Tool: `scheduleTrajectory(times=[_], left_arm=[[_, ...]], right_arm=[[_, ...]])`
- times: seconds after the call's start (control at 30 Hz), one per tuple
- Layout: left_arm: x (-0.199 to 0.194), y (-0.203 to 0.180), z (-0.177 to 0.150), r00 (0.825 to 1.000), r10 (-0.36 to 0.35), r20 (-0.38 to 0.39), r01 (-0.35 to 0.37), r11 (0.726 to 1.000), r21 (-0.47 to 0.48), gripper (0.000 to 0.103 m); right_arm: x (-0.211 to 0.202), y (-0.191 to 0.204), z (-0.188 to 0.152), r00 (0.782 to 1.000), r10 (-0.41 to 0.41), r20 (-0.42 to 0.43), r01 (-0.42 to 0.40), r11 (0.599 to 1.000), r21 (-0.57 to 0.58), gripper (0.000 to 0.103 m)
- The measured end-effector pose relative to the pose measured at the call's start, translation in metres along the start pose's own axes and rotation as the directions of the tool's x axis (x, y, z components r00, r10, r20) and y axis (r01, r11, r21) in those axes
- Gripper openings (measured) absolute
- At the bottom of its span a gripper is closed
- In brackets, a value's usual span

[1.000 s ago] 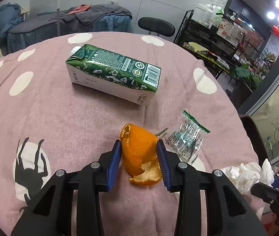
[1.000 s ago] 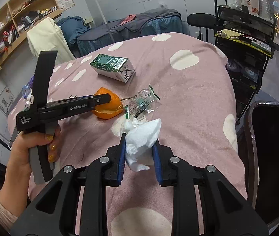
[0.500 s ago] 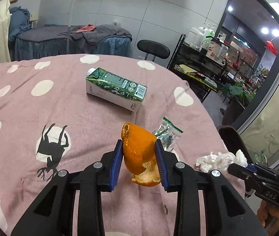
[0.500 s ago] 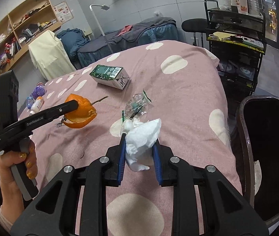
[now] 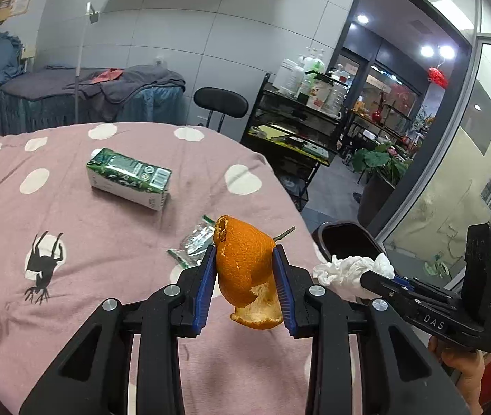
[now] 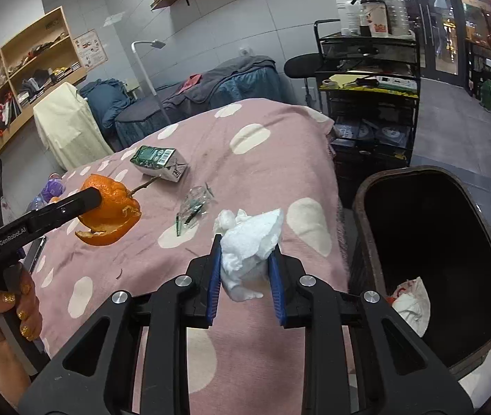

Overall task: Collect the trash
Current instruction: 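Carry the white tissue into the bin and open the right tool while the left tool carries the peel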

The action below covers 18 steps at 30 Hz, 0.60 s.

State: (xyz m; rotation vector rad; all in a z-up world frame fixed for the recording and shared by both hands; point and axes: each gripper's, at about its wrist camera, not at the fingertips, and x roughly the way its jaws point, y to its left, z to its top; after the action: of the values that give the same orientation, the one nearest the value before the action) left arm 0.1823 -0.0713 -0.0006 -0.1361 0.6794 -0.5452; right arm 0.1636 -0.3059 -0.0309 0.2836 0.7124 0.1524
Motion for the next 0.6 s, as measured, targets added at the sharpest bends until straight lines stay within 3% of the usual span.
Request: scheduleTrajectory(times=[0.27, 0.6], left_arm=[[0.021, -0.055, 0.0, 0.996, -0.093, -0.012, 0.094, 0.992, 0.082, 0.032], [0.043, -0.101, 0.0, 0.984, -0.169, -0.054, 0.175, 0.974, 0.142, 0.032]], right_arm=[[-0.027, -0.055, -0.01, 0.994, -0.103, 0.035, 0.1, 0.99, 0.099, 0.025], [-0.04, -0.119, -0.025, 0.966, -0.258, 0.018, 0.248, 0.945, 0.212, 0.025]])
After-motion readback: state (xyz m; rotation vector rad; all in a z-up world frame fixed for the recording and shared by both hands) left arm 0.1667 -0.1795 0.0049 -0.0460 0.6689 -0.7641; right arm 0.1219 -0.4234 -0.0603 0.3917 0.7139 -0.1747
